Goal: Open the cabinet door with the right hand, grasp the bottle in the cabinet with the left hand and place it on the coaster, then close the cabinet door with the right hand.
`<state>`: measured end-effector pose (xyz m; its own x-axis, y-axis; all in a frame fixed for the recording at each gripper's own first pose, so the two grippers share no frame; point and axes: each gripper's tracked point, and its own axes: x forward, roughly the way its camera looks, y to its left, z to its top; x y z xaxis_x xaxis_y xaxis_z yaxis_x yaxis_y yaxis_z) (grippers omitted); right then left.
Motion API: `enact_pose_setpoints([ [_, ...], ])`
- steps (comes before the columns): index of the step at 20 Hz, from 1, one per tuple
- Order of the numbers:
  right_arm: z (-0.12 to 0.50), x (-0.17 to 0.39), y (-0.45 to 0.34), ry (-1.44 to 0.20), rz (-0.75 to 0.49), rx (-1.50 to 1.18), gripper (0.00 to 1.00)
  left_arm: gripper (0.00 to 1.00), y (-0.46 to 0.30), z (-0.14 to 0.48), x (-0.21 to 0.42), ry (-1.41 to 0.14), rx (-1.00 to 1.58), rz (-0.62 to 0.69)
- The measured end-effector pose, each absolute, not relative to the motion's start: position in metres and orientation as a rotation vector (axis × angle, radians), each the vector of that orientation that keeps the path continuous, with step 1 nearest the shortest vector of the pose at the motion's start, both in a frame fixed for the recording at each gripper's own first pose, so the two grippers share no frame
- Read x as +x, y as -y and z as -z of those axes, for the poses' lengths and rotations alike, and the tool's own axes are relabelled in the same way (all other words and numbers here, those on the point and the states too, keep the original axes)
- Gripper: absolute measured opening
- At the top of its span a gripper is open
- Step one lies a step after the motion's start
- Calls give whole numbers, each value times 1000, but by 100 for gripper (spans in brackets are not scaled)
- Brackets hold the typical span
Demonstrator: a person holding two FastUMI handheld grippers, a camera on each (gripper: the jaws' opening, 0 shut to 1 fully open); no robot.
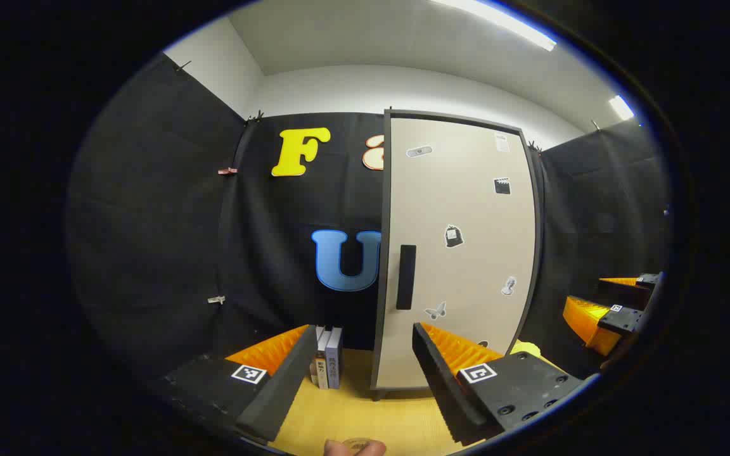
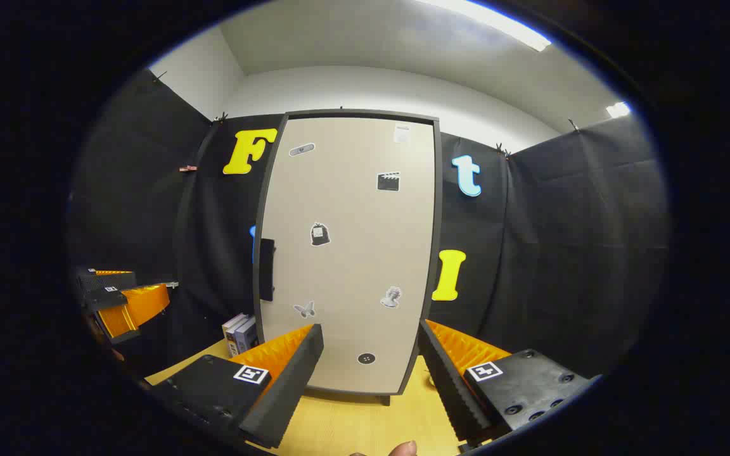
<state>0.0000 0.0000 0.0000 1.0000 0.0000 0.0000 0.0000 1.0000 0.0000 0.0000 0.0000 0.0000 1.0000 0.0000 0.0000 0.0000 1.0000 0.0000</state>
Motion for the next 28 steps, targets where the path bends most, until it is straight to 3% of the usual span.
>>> enact_pose_setpoints([
  [22,-9,4,-32,35,11,2,97,95,-19,-5,2,-2,26,57],
  [28,-22,44,-65,71,-47,5,97,95,-31,-6,0,9,13,69],
])
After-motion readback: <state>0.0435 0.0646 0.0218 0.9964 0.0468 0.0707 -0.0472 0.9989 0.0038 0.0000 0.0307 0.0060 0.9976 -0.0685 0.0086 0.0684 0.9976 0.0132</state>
